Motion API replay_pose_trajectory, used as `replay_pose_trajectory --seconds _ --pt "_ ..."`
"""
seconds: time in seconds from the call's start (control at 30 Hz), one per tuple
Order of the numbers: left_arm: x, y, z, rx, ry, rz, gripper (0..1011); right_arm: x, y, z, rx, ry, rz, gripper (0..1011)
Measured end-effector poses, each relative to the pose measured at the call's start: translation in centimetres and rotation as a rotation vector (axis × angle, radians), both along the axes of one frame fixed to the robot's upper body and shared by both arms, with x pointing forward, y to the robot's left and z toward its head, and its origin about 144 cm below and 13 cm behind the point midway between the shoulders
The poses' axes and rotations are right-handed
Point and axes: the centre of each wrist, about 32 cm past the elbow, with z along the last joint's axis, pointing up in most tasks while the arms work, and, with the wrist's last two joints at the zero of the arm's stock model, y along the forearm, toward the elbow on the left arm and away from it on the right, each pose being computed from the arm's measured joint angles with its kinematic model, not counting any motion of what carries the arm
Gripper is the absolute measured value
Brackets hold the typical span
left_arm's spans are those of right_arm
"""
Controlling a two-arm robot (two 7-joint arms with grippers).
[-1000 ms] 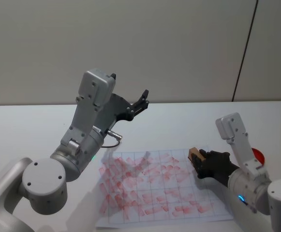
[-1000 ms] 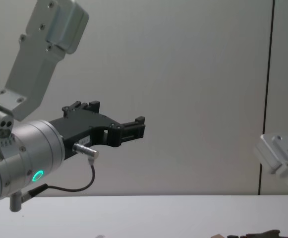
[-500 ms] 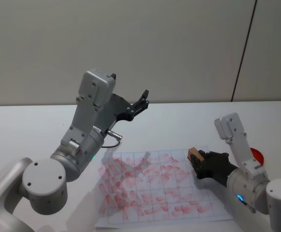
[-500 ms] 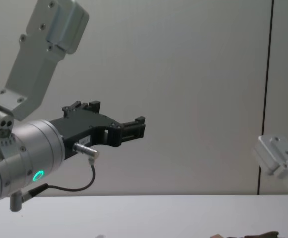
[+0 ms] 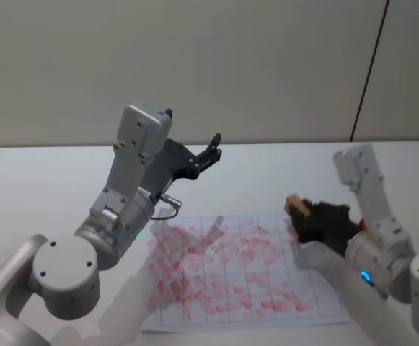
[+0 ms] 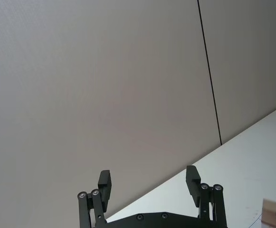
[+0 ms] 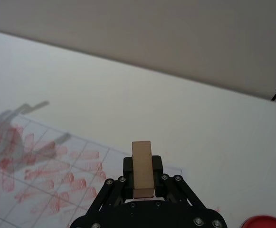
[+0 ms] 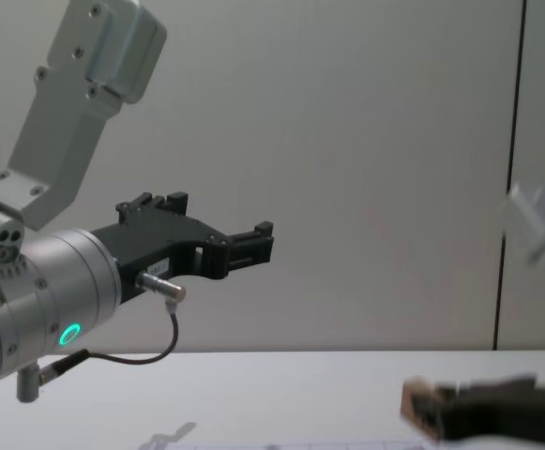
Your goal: Use the one hand to pick up the stamp and affix it onto the A4 paper.
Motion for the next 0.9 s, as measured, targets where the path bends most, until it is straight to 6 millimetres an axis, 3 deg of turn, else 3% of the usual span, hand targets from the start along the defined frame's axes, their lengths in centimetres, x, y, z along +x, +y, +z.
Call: replay_pose_trajectory --seconds 0.23,0.47,0.9 --pt "0.0 0.0 0.0 0.0 0.0 0.0 1001 -0.2 -0.6 3.3 0.045 -0.098 -0.057 213" --pt "0.0 0.0 0.0 0.0 0.0 0.0 1001 -0.6 -1.7 5.1 0.064 -0.126 -0.126 213" --pt "0.0 0.0 0.0 0.0 0.0 0.0 1001 -2.1 -4.1 5.3 0.045 -0.082 -0.228 213"
